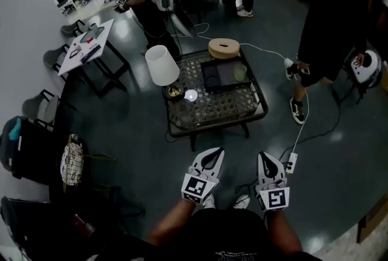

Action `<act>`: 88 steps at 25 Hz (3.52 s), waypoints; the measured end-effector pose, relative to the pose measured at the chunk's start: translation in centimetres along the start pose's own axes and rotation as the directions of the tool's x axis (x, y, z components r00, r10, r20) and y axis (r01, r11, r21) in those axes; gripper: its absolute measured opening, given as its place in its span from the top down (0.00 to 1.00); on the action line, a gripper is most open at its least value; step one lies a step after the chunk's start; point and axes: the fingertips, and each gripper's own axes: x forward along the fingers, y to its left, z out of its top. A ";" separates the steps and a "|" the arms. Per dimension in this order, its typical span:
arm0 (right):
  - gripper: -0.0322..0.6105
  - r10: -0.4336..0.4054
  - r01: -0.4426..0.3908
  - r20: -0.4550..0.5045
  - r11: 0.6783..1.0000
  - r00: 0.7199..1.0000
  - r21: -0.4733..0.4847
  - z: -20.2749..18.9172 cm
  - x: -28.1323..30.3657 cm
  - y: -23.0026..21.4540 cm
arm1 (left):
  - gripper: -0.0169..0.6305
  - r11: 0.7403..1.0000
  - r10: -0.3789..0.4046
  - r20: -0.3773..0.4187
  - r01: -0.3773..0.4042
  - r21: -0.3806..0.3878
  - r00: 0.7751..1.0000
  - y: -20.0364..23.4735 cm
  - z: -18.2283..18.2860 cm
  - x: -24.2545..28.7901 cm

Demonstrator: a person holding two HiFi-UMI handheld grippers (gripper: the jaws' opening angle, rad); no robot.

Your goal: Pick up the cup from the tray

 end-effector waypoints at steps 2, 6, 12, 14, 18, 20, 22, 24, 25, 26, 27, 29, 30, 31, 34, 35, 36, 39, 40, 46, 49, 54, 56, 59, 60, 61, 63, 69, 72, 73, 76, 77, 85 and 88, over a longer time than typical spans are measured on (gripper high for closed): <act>0.94 0.000 0.000 -0.001 1.000 1.000 0.003 -0.2 -0.4 -0.5 | 0.96 1.000 0.002 0.001 -0.002 -0.002 1.000 -0.6 -0.3 0.1; 0.94 0.008 -0.008 0.020 1.000 1.000 -0.004 0.1 -1.0 -1.6 | 0.96 1.000 0.009 -0.004 -0.009 0.008 1.000 -1.8 -0.1 0.9; 0.94 0.058 -0.058 0.030 0.998 0.998 0.009 -0.1 -2.0 -3.3 | 0.96 1.000 0.020 -0.012 -0.020 0.011 1.000 -4.3 0.2 2.3; 0.94 0.070 -0.070 0.035 0.997 0.997 0.017 0.0 -2.4 -3.9 | 0.96 0.999 0.026 -0.016 -0.026 0.022 1.000 -4.8 0.3 2.7; 0.94 0.079 -0.081 0.046 0.996 0.996 0.042 -0.2 -2.8 -5.4 | 0.96 0.998 0.056 -0.029 -0.055 0.040 0.998 -5.3 0.6 3.5; 0.94 0.092 -0.095 0.057 0.994 0.994 0.050 -0.3 -2.9 -6.0 | 0.96 0.997 0.070 -0.027 -0.069 0.032 0.997 -5.5 0.6 3.9; 0.94 0.101 -0.105 0.067 0.993 0.993 0.054 -0.4 -2.8 -6.6 | 0.96 0.997 0.077 -0.028 -0.076 0.023 0.997 -5.7 0.5 4.3; 0.94 0.102 -0.106 0.071 0.993 0.992 0.059 -0.6 -2.6 -7.1 | 0.96 0.997 0.078 -0.033 -0.077 0.020 0.996 -5.8 0.4 4.7; 0.94 0.104 -0.108 0.066 0.992 0.992 0.057 -0.5 -2.3 -7.3 | 0.96 0.997 0.078 -0.038 -0.077 0.023 0.996 -5.8 0.4 5.0; 0.94 0.109 -0.112 0.062 0.992 0.992 0.054 -0.4 -2.0 -7.5 | 0.96 0.997 0.078 -0.043 -0.077 0.030 0.996 -5.7 0.4 5.2; 0.94 0.115 -0.118 0.064 0.992 0.991 0.051 -0.2 -1.5 -7.6 | 0.96 0.996 0.079 -0.048 -0.077 0.038 0.996 -5.5 0.4 5.5; 0.94 0.126 -0.130 0.071 0.990 0.989 0.047 0.0 -0.4 -7.8 | 0.96 0.996 0.078 -0.048 -0.076 0.038 0.996 -4.9 0.5 6.4; 0.94 0.129 -0.132 0.067 0.990 0.989 0.049 0.0 0.1 -8.0 | 0.96 0.997 0.076 -0.044 -0.075 0.031 0.996 -4.7 0.5 6.8; 0.94 0.129 -0.132 0.063 0.990 0.990 0.056 -0.1 0.7 -8.2 | 0.96 0.997 0.075 -0.042 -0.074 0.028 0.996 -4.4 0.5 7.3; 0.94 0.110 -0.115 0.058 0.991 0.992 0.075 -0.3 2.5 -9.2 | 0.96 0.996 0.067 -0.044 -0.064 0.061 0.997 -3.5 0.3 8.8; 0.94 0.104 -0.108 0.056 0.991 0.993 0.073 -0.2 3.2 -9.5 | 0.96 0.995 0.062 -0.047 -0.058 0.079 0.997 -3.2 0.3 9.3; 0.94 0.099 -0.103 0.054 0.992 0.994 0.070 -0.2 3.9 -9.8 | 0.96 0.994 0.056 -0.051 -0.052 0.094 0.997 -2.9 0.2 9.9; 0.94 0.088 -0.091 0.041 0.994 0.995 0.059 -0.5 5.9 -10.2 | 0.96 0.994 0.041 -0.059 -0.034 0.104 0.997 -1.5 0.0 11.2; 0.94 0.087 -0.089 0.043 0.994 0.995 0.057 -0.7 6.6 -10.3 | 0.96 0.996 0.033 -0.052 -0.029 0.086 0.998 -0.9 0.0 11.7; 0.94 0.080 -0.084 0.045 0.991 0.996 0.104 -1.3 11.0 -11.1 | 0.96 0.996 0.028 -0.059 -0.022 0.085 0.998 3.3 0.4 14.4; 0.94 0.080 -0.082 0.020 0.992 0.997 0.101 -1.4 13.3 -11.3 | 0.96 0.997 0.028 -0.055 -0.024 0.074 0.998 5.6 0.4 15.3; 0.94 0.065 -0.067 0.021 0.995 0.998 0.070 -0.5 16.9 -10.7 | 0.96 0.999 0.007 -0.042 -0.006 0.045 0.999 8.6 0.0 16.4; 0.94 0.060 -0.061 0.017 0.996 0.998 0.059 -0.5 18.2 -10.3 | 0.96 0.999 0.005 -0.042 -0.002 0.054 0.999 10.0 -0.3 16.8; 0.94 0.056 -0.056 0.004 0.995 0.998 0.084 -0.4 19.7 -10.0 | 0.96 1.000 0.020 -0.027 -0.019 0.006 0.999 12.3 -0.6 16.9; 0.94 0.058 -0.058 -0.001 0.994 0.998 0.090 -0.4 20.0 -9.8 | 0.96 1.000 0.023 -0.014 -0.023 -0.017 1.000 12.9 -0.5 16.9; 0.94 0.061 -0.061 -0.004 0.994 0.998 0.089 -0.3 20.4 -9.7 | 0.96 0.999 0.025 -0.006 -0.025 -0.035 1.000 13.5 -0.3 16.9; 0.94 0.069 -0.069 -0.006 0.995 0.998 0.075 -0.1 21.3 -9.4 | 0.96 0.998 0.033 -0.004 -0.033 -0.058 0.999 14.3 -0.1 17.0; 0.94 0.066 -0.065 -0.027 0.997 0.997 0.036 -0.3 22.5 -9.5 | 0.96 0.997 0.020 0.018 -0.019 -0.074 1.000 15.0 0.4 17.6; 0.94 0.067 -0.066 -0.040 0.998 0.997 0.019 -0.7 22.7 -9.2 | 0.96 0.996 0.011 0.008 -0.010 -0.085 1.000 14.7 0.0 17.4; 0.94 0.069 -0.068 -0.044 0.998 0.997 0.015 -0.6 22.8 -9.0 | 0.96 0.996 0.013 0.004 -0.012 -0.089 1.000 14.7 -0.2 17.3; 0.94 0.087 -0.086 -0.036 0.996 0.996 0.018 -0.9 23.0 -8.7 | 0.96 0.994 0.029 -0.006 -0.029 -0.104 1.000 14.8 -0.7 17.0; 0.94 0.092 -0.091 -0.037 0.996 0.995 0.020 -1.2 23.0 -8.7 | 0.96 0.994 0.034 -0.009 -0.035 -0.107 0.999 14.8 -0.9 16.9; 0.94 0.131 -0.131 -0.024 0.991 0.991 -0.003 -1.1 24.7 -10.6 | 0.96 0.994 0.074 -0.024 -0.076 -0.081 0.997 15.1 -0.6 19.0; 0.94 0.150 -0.150 -0.018 0.989 0.989 0.010 -1.5 25.4 -11.8 | 0.96 0.994 0.090 -0.031 -0.092 -0.064 0.995 14.9 -0.3 20.3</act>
